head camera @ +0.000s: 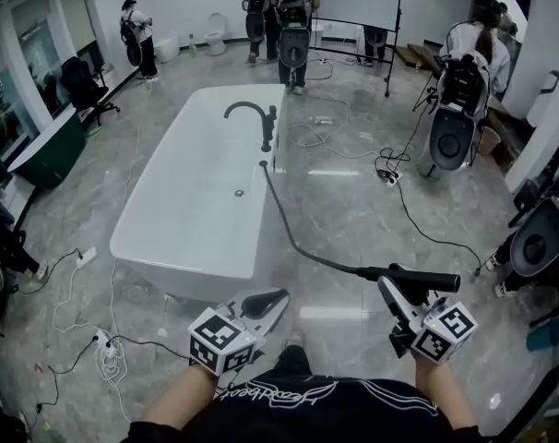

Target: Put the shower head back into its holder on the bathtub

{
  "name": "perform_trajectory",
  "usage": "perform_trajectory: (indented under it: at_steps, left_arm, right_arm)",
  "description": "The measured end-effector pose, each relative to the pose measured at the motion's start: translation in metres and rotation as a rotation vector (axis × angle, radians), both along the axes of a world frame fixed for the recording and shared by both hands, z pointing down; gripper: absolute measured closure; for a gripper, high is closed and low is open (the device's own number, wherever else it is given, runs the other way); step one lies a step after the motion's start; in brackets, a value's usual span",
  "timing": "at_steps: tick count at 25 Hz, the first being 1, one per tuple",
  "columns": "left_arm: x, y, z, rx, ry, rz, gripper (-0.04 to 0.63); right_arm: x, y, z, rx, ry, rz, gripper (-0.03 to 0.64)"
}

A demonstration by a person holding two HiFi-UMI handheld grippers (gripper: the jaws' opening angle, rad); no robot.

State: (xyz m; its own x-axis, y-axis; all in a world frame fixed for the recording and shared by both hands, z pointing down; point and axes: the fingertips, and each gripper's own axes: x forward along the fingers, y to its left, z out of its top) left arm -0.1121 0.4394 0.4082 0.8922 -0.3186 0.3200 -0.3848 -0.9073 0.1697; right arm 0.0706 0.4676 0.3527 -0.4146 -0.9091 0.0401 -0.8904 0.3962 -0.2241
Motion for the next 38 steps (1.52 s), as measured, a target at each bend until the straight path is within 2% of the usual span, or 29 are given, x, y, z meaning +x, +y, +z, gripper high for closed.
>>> perform_trajectory:
  at_steps: [6,9,12,16,24,29,32,36,38]
  left_arm:
    - [0.027,-0.097,0.022,-0.056,-0.038,0.022,0.588]
    - [0.040,-0.151,0.031,-0.070,-0.032,0.022,0.572]
    - [0.054,-0.197,0.041,-0.060,-0.038,0.040,0.523]
    - [0.073,-0.245,0.061,-0.045,-0.088,0.094,0.439]
    - [0.111,-0.295,0.114,-0.088,-0.172,0.150,0.388]
    - [0.141,-0.329,0.153,-0.113,-0.219,0.173,0.377]
    - [0.157,-0.355,0.185,-0.108,-0.277,0.179,0.374]
    - [0.183,-0.393,0.213,-0.148,-0.259,0.145,0.374]
    - [0.196,-0.409,0.226,-0.148,-0.280,0.139,0.376]
  right_arm:
    - [0.026,-0.083,-0.012,-0.003,-0.096,-0.004,0.482]
    - [0.041,-0.130,-0.017,-0.001,-0.142,-0.010,0.482]
    - [0.049,-0.170,-0.027,0.019,-0.185,-0.028,0.482]
    - [0.049,-0.213,-0.044,0.054,-0.210,-0.062,0.482]
    - [0.052,-0.270,-0.072,0.084,-0.222,-0.123,0.482]
    - [0.067,-0.311,-0.079,0.081,-0.225,-0.215,0.482]
    - [0.081,-0.341,-0.077,0.070,-0.239,-0.275,0.482]
    - [0.103,-0.385,-0.078,0.048,-0.259,-0.354,0.482]
    - [0.114,-0.406,-0.079,0.041,-0.262,-0.385,0.482]
